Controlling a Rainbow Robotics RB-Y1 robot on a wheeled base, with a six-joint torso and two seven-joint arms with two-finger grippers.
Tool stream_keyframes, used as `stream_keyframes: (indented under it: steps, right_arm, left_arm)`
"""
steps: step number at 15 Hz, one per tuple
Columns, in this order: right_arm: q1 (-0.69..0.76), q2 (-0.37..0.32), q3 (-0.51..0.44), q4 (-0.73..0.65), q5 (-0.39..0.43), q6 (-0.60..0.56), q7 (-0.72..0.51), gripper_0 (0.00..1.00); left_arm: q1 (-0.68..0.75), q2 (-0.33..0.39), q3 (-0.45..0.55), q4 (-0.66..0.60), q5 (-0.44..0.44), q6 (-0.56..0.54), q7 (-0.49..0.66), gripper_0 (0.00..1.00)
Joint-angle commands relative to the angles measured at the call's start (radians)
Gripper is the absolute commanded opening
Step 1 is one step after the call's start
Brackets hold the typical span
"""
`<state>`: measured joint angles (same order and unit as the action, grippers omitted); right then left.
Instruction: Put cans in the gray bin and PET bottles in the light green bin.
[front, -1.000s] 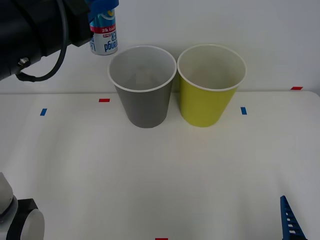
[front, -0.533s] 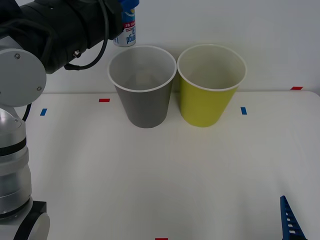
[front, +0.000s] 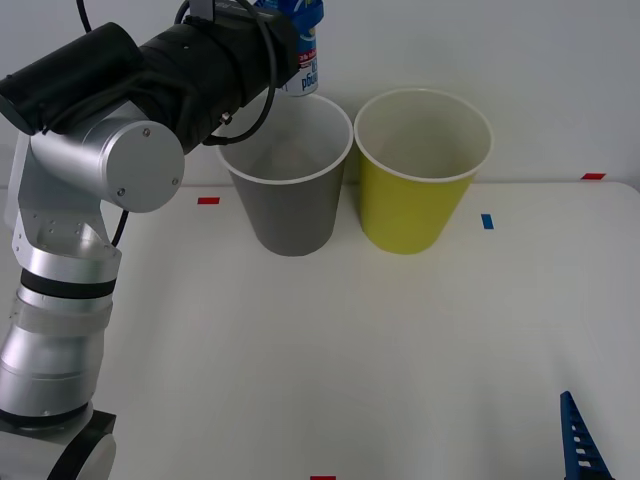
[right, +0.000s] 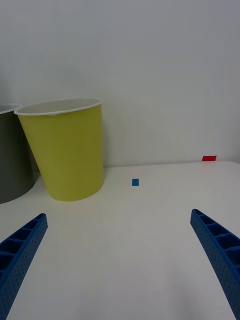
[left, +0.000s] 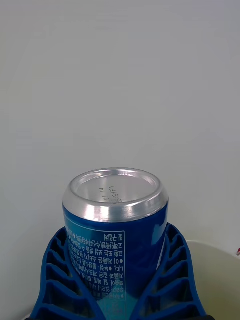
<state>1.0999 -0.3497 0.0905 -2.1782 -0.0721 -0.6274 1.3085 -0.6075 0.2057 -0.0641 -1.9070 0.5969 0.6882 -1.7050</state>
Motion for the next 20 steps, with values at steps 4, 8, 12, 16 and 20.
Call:
stream_keyframes:
  steps: [4,8,12,16,20]
  right_arm:
    - [0.0,0.0,0.0,0.0,0.0,0.0,0.0,1.0]
    - [0.0,0.0,0.0,0.0,0.0,0.0,0.0,1.0]
    - [0.0,0.0,0.0,0.0,0.0,0.0,0.0,1.0]
    - [0.0,0.0,0.0,0.0,0.0,0.0,0.0,1.0]
    - [0.0,0.0,0.0,0.0,0.0,0.0,0.0,1.0]
  left_arm:
    - [0.0,-0.008,-0.016,0.077,-0.032,-0.062,-0.021,0.0]
    - [0.0,-0.009,-0.017,0.091,-0.092,-0.091,-0.016,0.0]
    - [0.002,-0.016,-0.017,0.103,-0.092,-0.091,-0.019,0.73]
    - [0.0,-0.008,-0.017,0.105,-0.092,-0.091,-0.01,1.0]
    - [0.002,0.0,-0.017,0.103,-0.08,-0.099,-0.008,1.0]
